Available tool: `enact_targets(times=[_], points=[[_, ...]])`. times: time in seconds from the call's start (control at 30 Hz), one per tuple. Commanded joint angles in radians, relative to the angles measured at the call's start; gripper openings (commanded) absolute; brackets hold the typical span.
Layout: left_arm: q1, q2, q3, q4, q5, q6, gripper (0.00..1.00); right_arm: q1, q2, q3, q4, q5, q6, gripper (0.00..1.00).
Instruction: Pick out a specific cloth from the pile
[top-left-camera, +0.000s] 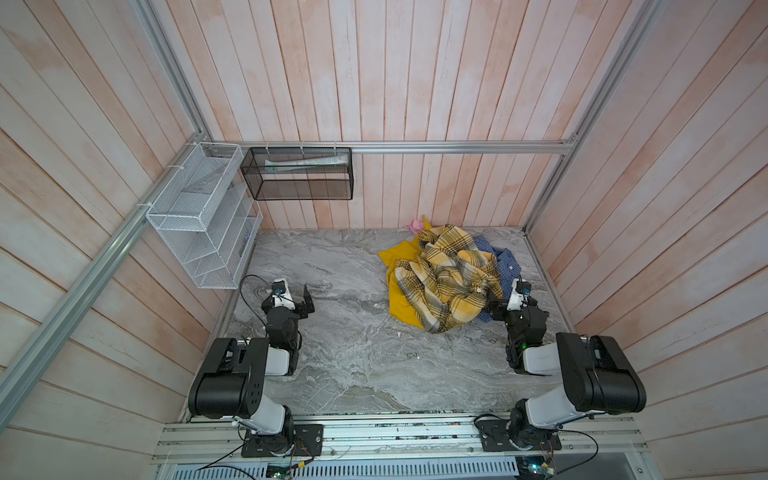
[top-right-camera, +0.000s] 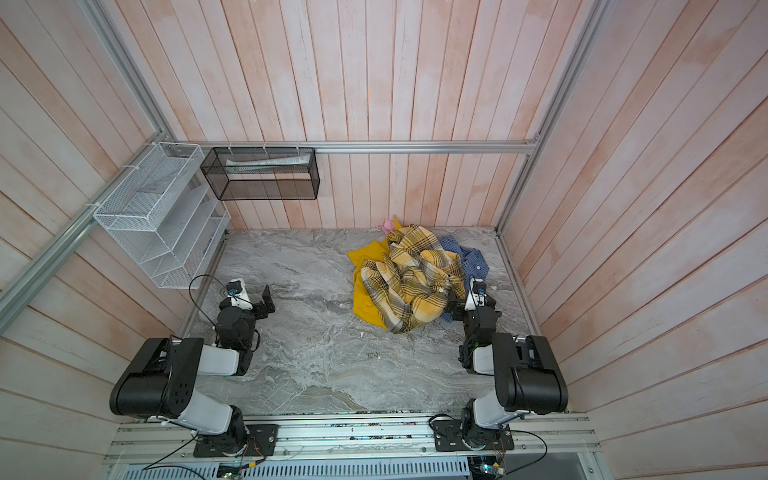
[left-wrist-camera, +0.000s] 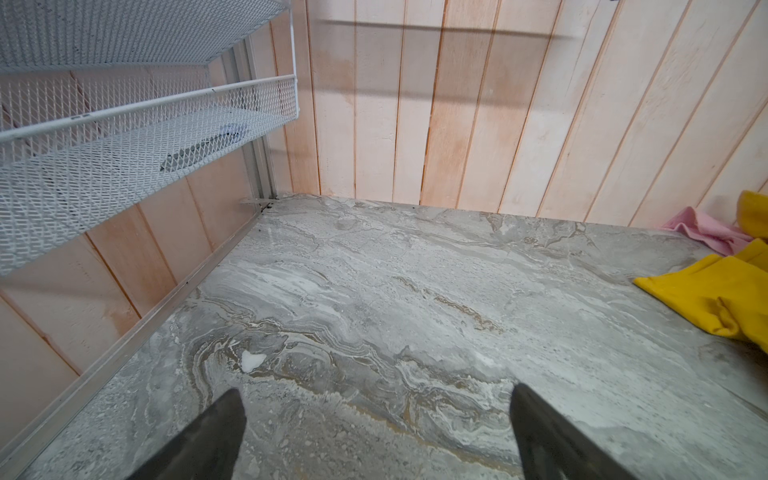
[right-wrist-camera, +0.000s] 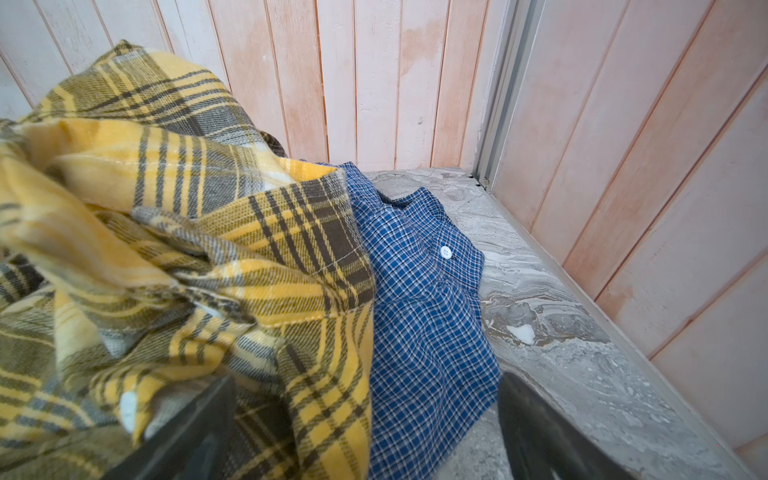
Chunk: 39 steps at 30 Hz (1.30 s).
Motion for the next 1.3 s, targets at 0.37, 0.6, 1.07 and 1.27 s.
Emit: enact_targets(times=[0.37,0.6,1.07,1.27], points=[[0.008,-0.351,0.271,-0.788,0.007,-0.231,1.0,-0.216,-0.342,0.282,-0.89,-0.164,0.379,0.96],[-0.02,-0.38,0.253,-0.828,0.093,-0.359,1.0,-0.254,-0.369,0.244,-1.014,-0.24,0.547,0.93],[-0.11,-0.38,0.253,-0.865,0.018,-0.306,1.0,-0.336,-0.038,0.459,-1.189,-0.394,0.526,0.75],[-0.11,-0.42,0.229,-0.882,-0.012,-0.315,1.0,-0.336,0.083,0.556,-1.232,-0.423,0.563,0.6]])
